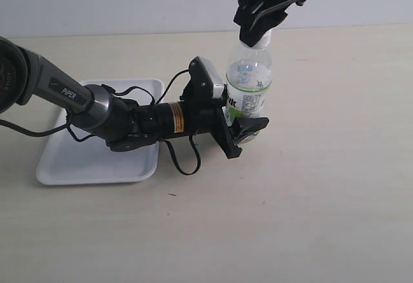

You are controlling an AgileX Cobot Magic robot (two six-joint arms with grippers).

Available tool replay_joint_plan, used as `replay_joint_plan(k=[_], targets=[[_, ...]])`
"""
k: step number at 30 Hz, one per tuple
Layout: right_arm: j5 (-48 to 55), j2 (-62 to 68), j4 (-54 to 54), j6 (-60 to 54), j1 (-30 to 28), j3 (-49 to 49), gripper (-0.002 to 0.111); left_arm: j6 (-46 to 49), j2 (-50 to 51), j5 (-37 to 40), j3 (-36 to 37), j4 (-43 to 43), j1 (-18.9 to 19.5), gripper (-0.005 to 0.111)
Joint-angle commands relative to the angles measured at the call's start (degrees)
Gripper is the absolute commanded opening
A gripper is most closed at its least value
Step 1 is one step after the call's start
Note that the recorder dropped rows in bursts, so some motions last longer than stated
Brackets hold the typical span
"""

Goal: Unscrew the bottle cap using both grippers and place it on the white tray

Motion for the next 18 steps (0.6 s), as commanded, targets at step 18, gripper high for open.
replay_joint_plan(k=[18], targets=[[-0.2, -0.6, -1.3, -46.9, 0.1, -0.6, 0.0, -0.2, -0.6, -0.1, 0.0, 0.3, 0.1, 0.0]])
